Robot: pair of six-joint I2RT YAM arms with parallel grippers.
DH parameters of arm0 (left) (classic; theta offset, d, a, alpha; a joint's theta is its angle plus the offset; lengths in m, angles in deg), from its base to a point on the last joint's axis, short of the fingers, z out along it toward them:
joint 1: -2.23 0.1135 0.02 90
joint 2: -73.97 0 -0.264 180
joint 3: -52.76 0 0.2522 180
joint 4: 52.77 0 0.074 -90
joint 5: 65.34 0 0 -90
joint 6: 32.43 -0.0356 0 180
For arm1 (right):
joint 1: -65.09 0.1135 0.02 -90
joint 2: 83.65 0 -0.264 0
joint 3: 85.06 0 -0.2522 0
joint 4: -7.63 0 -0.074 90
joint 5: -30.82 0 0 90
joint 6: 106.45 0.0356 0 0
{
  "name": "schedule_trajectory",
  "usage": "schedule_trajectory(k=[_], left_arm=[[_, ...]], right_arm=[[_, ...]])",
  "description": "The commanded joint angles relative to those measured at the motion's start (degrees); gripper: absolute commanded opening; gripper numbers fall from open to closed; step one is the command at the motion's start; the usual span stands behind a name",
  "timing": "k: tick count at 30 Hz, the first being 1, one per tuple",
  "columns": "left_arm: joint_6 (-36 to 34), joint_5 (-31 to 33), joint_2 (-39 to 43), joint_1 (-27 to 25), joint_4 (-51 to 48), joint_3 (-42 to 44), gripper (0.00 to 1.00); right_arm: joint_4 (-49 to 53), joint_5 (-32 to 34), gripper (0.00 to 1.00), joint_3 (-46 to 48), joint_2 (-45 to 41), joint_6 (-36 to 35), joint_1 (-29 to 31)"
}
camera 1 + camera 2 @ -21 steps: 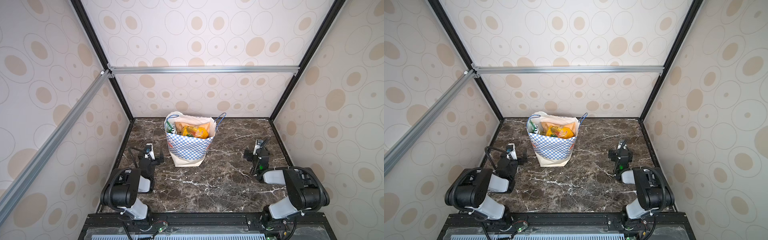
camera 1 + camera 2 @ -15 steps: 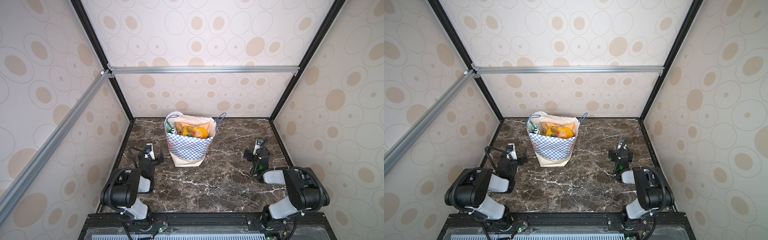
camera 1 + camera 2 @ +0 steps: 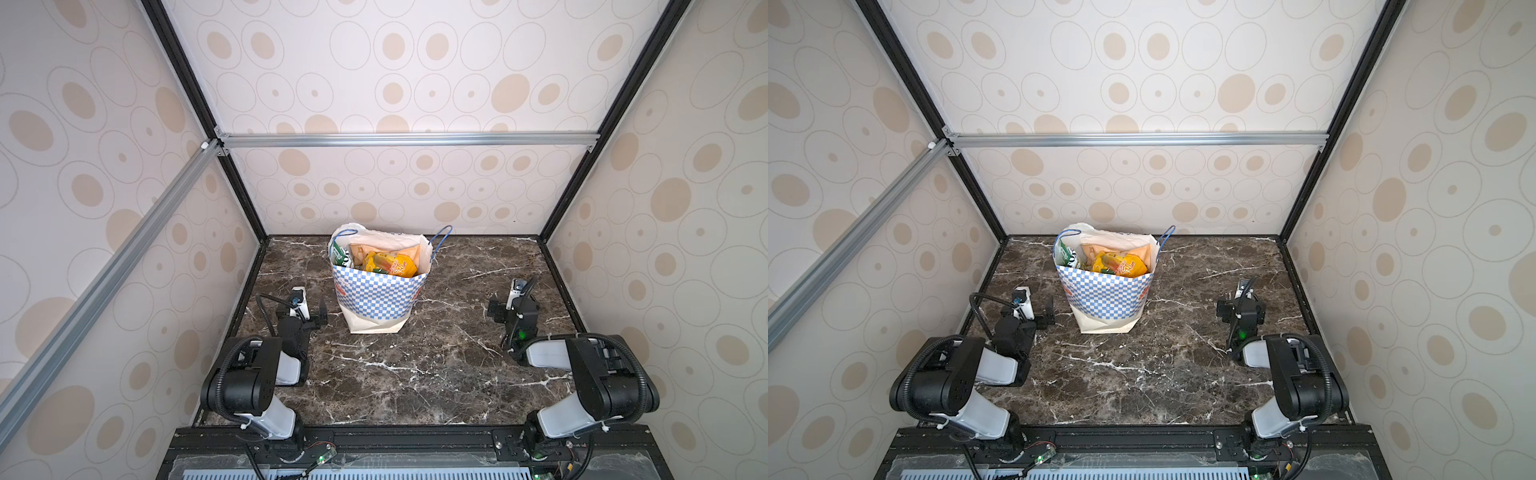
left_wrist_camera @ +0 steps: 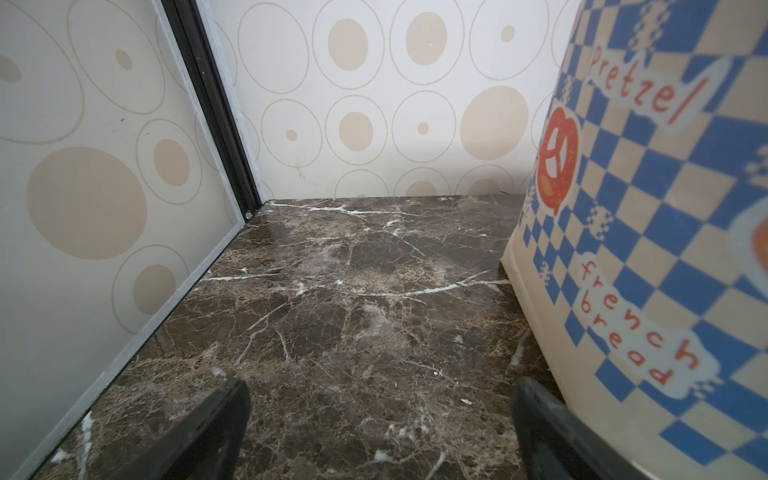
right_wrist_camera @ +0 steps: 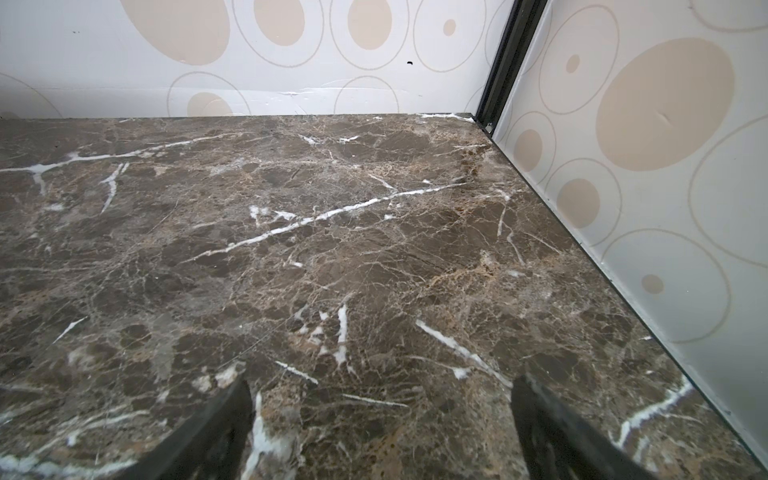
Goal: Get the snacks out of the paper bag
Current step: 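Raise both grippers and move them toward the checkered paper bag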
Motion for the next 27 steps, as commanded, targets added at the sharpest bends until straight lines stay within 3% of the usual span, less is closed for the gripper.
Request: schedule_trajectory(k=[1,4,6,11,12,14,18,24,27], left_arm=[[-1.1,0.3,0.1,0.1,1.3,-0.5,0.99],[-1.1,0.8,0.3,0.1,1.9,-0.1,0.98],[-0.2,3.1,1.9,0.0,4.7,1.8,0.98],[2.8,10.3,19.1,-0.7,-9.5,2.0,0.98],[5.5,11.1,23.9,-0.8,-14.2,1.2,0.98],[11.9,12.7,32.4,-1.5,-28.3,-2.7,0.98],[23.8,12.2,40.6,-3.4,-58.6,-18.7,0.98],[23.4,-4.2,34.7,-4.5,-90.4,-43.1,0.98],[22.1,-8.7,33.2,-4.7,-97.5,-51.0,0.98]], right_arm=[[-0.9,0.6,1.00,0.7,0.4,-0.5,0.1],[-3.3,-1.7,1.00,1.7,-0.9,-2.3,0.3],[4.7,1.2,1.00,1.1,-7.5,-2.1,1.5],[46.4,2.8,0.98,-9.9,-27.9,17.3,1.7],[55.7,-0.1,0.97,-13.7,-30.2,21.5,1.6],[69.6,-8.9,0.94,-21.9,-31.6,22.7,1.8],[91.7,-21.3,0.93,-40.9,-28.7,22.4,4.3],[110.2,-20.5,0.94,-66.9,-17.0,19.0,19.0],[113.9,-18.9,0.93,-79.7,-8.1,18.7,27.1]])
